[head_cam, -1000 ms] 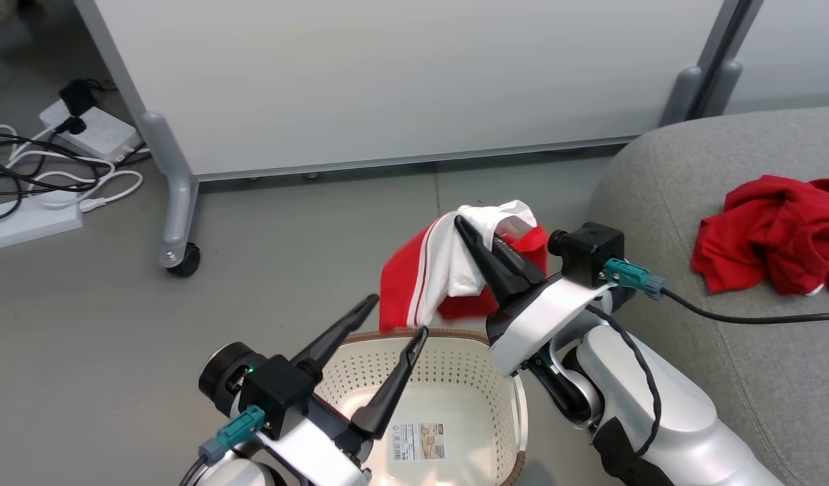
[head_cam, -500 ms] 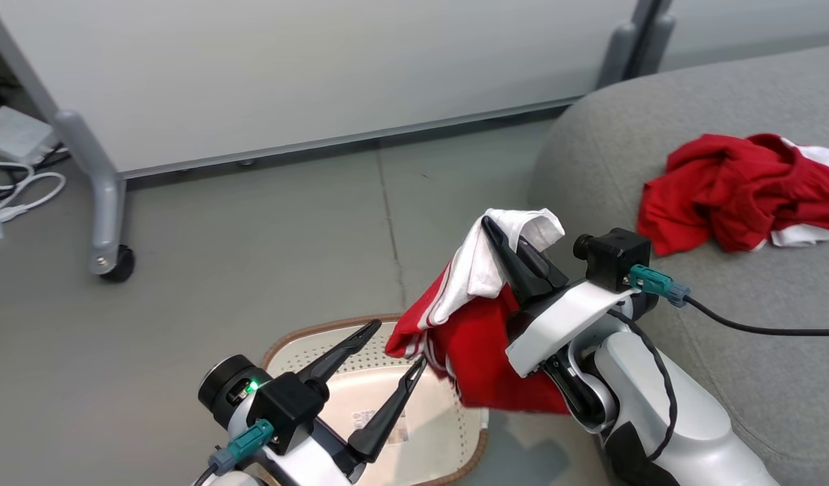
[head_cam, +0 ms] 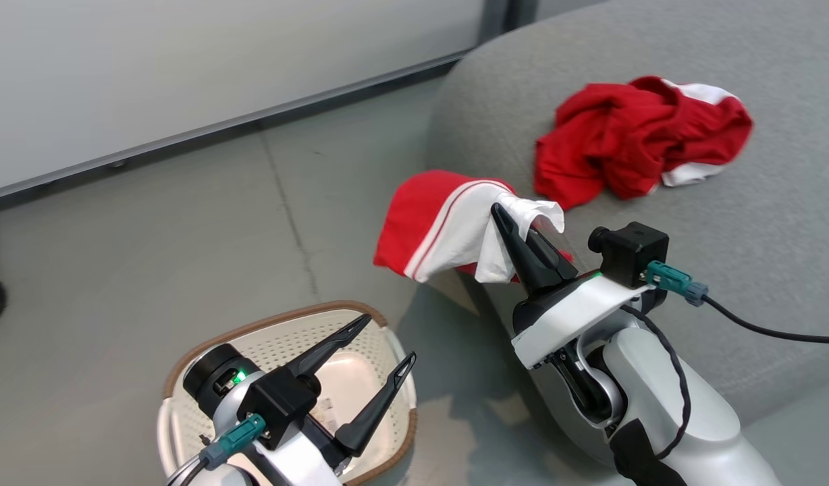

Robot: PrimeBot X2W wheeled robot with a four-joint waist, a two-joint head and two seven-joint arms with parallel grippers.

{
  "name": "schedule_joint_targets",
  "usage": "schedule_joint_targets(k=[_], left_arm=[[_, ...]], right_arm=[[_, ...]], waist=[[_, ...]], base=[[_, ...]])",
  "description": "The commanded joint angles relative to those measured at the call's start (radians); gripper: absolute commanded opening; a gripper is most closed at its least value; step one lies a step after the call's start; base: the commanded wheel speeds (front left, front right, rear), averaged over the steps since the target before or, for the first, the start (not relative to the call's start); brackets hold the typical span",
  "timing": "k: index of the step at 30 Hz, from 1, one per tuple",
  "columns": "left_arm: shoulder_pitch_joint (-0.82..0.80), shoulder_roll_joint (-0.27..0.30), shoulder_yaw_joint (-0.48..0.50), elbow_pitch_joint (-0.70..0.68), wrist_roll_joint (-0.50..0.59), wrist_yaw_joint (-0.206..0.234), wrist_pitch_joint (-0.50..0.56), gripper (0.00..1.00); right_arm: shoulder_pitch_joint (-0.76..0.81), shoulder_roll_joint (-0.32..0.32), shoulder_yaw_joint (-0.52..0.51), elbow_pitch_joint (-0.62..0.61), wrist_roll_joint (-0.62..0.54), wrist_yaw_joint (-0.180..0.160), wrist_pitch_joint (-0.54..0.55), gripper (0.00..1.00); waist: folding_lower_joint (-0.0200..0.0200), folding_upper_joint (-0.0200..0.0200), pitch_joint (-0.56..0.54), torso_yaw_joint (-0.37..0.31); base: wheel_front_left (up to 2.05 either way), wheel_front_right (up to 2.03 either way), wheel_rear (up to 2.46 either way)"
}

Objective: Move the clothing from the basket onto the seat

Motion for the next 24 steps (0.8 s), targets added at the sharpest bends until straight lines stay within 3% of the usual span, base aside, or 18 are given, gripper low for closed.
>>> schedule_joint_targets(k=[1,11,17,24], left_arm=[[-0.013,0.011,0.004,-0.005,0.009,0.0,0.004,1.0],[-0.023,0.038,-0.006,-0.045,0.016,0.009,0.029,1.0],[-0.042,0.044,-0.006,-0.058,0.022,0.009,0.039,1.0],[-0.075,0.06,0.003,-0.091,0.035,0.009,0.048,1.0]], right_arm=[[0.012,-0.004,-0.007,-0.007,-0.001,0.002,-0.002,0.0],[0.038,-0.004,-0.089,-0.039,-0.019,0.002,-0.002,0.0],[0.024,-0.005,-0.167,-0.083,-0.043,0.002,-0.002,0.0],[-0.109,-0.004,-0.306,-0.143,-0.119,0.002,-0.002,0.0]], waist=[[0.0,-0.0001,0.022,-0.049],[0.0,-0.0001,0.05,-0.149],[0.0,-0.0001,0.077,-0.165],[0.0,-0.0001,0.113,-0.173]], base=[[0.0,0.0,0.0],[0.0,0.0,0.0],[0.0,0.0,0.0],[0.0,0.0,0.0]])
